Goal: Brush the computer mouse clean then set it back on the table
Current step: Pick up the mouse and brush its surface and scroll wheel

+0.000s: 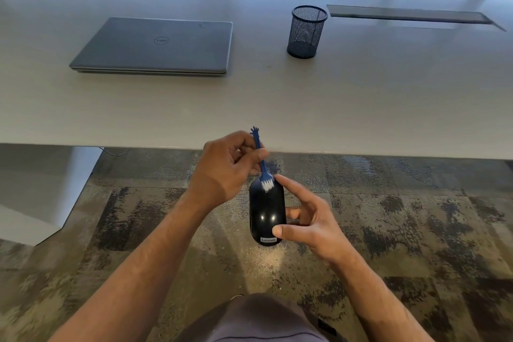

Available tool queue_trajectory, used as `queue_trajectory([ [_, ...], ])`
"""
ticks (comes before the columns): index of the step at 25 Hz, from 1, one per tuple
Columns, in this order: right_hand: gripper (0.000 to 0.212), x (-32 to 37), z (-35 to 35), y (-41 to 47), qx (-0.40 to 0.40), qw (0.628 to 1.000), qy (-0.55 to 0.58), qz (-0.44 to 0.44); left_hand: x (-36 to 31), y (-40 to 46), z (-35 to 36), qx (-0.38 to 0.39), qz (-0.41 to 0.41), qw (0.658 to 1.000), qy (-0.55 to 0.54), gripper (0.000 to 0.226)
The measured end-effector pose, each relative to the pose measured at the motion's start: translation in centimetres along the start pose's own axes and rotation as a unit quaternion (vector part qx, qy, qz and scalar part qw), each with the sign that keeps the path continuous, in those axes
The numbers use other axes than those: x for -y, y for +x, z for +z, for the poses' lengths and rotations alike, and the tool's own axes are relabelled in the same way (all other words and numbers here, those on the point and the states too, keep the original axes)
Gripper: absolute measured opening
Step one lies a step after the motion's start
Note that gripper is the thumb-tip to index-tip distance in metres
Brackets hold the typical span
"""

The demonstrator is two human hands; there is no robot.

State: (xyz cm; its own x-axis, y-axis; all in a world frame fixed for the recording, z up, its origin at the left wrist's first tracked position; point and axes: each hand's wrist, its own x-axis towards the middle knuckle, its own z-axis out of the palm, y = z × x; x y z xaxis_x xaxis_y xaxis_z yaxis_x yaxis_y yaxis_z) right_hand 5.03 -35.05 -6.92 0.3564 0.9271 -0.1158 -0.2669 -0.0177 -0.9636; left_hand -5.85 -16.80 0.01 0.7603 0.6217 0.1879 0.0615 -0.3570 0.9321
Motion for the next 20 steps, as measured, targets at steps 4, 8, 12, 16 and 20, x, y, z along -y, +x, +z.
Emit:
queue_trajectory([
  [4, 0.092, -0.2, -0.2, -0.2, 0.002, 1.000, 0.004, 0.001, 0.3, 0.3, -0.7, -0.061, -0.012, 0.998, 0.019, 0.014],
  [8, 0.090, -0.3, -0.3, -0.1, -0.011, 1.000, 0.010, -0.004, -0.2, -0.4, -1.3, -0.032, -0.001, 0.998, -0.061, 0.005],
  [12, 0.095, -0.2, -0.1, 0.2, -0.011, 1.000, 0.015, 0.002, -0.3, -1.3, -1.5, 0.027, 0.006, 0.998, -0.058, 0.002],
  [16, 0.096, -0.2, 0.1, 0.4, -0.014, 1.000, 0.017, 0.012, -0.2, -1.7, -1.3, 0.034, 0.009, 0.996, -0.077, 0.007],
  [20, 0.095, -0.4, 0.2, 0.5, -0.011, 1.000, 0.024, 0.016, -0.4, -1.7, -0.3, 0.066, 0.016, 0.993, -0.093, 0.016],
])
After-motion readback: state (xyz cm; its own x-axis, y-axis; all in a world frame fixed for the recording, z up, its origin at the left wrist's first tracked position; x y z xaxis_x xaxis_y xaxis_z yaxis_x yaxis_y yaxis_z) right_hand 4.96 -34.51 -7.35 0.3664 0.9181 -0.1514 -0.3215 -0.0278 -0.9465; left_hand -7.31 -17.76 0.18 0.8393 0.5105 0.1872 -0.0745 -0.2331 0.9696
